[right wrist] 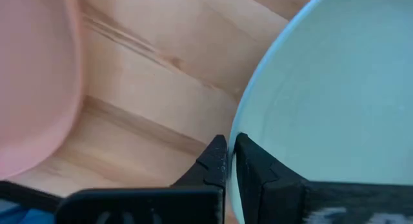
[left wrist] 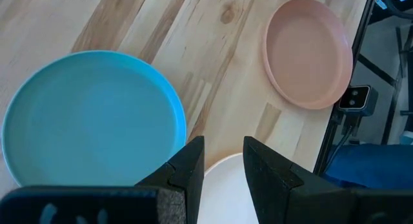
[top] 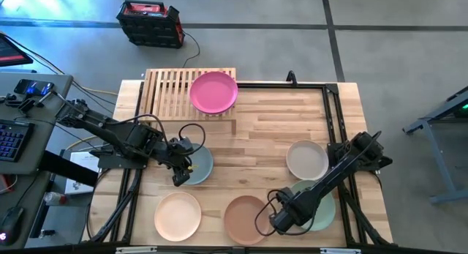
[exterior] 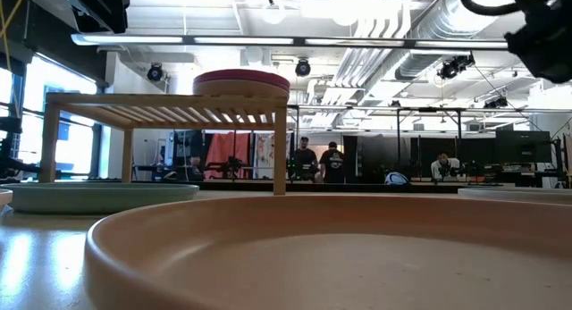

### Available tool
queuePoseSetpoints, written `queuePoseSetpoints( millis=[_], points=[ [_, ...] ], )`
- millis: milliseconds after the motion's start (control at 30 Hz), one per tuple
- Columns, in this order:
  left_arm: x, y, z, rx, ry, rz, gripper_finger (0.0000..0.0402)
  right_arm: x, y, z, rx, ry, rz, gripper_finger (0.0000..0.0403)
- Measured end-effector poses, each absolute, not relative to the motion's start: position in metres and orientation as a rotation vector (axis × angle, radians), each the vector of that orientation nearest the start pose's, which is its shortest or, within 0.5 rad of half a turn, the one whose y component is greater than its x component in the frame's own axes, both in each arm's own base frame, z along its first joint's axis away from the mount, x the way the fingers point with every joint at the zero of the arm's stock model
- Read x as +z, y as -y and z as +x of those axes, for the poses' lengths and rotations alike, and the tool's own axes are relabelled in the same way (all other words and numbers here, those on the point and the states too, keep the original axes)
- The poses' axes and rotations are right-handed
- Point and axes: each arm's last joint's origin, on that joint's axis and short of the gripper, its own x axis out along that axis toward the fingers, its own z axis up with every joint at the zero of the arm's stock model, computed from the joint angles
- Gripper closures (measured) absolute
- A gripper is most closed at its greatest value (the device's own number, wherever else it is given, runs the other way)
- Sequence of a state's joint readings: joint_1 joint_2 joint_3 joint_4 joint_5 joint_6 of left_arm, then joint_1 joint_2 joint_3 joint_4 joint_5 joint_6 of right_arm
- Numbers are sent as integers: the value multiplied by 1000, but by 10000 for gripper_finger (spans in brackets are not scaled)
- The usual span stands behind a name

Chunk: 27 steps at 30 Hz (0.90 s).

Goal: Place and stack plates onto a shelf
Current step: Stack the green plate on top of the pink plate on the shelf

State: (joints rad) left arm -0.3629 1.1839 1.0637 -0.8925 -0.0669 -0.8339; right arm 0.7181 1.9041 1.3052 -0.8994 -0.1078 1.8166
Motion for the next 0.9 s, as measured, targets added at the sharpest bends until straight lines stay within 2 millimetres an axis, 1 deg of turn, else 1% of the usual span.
queuePoseSetpoints(
  millis=[200,433,667,900],
  points=[
    [296,77,208,157,-1029,-542,305,184,-236,266,-748,-1486,927,402],
    [296,77,208,157,-1029,-542,305,218,-241,274,-716,-1444,888,402],
    [296,77,208,158,-1028,-545,305,250,-235,280,-721,-1393,827,403],
    [296,77,208,158,-1028,-545,305,266,-225,289,-700,-1359,783,403]
  ],
)
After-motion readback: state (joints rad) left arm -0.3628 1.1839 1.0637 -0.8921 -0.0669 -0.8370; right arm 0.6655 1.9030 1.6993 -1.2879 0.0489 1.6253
